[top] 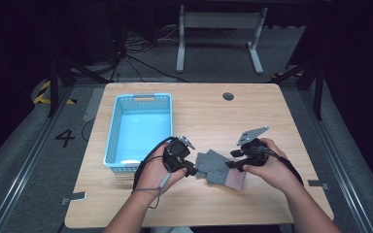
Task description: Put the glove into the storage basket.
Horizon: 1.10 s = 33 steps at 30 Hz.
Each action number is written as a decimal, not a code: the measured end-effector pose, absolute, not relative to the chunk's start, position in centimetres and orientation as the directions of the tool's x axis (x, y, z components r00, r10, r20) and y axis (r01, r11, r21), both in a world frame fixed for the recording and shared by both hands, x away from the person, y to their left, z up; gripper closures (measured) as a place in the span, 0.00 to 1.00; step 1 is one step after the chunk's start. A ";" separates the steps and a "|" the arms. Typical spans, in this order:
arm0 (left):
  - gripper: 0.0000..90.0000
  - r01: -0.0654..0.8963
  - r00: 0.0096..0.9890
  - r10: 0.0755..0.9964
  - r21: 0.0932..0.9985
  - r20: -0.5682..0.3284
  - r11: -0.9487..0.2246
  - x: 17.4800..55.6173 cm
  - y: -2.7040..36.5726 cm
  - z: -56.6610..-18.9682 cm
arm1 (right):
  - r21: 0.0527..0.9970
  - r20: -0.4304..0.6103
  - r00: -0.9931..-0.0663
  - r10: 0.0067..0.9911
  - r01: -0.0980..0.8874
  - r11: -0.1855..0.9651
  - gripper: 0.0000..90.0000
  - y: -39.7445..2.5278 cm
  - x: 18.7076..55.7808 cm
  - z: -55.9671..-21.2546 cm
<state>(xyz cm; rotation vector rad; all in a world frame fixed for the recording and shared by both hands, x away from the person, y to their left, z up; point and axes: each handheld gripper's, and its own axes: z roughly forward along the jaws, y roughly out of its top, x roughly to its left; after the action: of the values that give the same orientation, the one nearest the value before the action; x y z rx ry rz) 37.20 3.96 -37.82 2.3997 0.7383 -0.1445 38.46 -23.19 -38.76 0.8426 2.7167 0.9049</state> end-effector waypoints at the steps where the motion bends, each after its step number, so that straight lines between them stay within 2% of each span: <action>1: 0.78 0.539 0.839 0.472 0.530 -0.272 -0.654 37.2 3.8 -37.9 | 0.595 0.026 -0.821 0.570 0.471 0.651 0.58 -23.7 38.4 -38.6; 9: 0.75 0.532 0.844 0.471 0.515 -0.257 -0.672 37.5 3.1 -38.6 | 0.563 0.022 -0.795 0.607 0.511 0.650 0.62 -27.2 37.9 -38.4; 15: 0.79 0.522 0.850 0.465 0.500 -0.246 -0.691 37.5 2.7 -39.1 | 0.511 0.030 -0.793 0.609 0.535 0.672 0.65 -28.4 38.0 -38.8; 23: 0.86 0.510 0.858 0.460 0.485 -0.228 -0.711 37.5 2.2 -40.0 | 0.443 0.034 -0.804 0.594 0.545 0.712 0.68 -28.9 38.5 -39.7; 33: 0.83 0.488 0.869 0.455 0.484 -0.194 -0.727 37.7 1.5 -41.3 | 0.384 0.046 -0.826 0.562 0.534 0.754 0.71 -28.6 38.5 -40.7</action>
<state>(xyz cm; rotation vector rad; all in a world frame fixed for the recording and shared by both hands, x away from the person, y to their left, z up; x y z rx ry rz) 37.68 1.51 -41.30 2.5039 0.6844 -0.0841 38.45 -28.58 -40.66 0.8989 2.8737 0.5947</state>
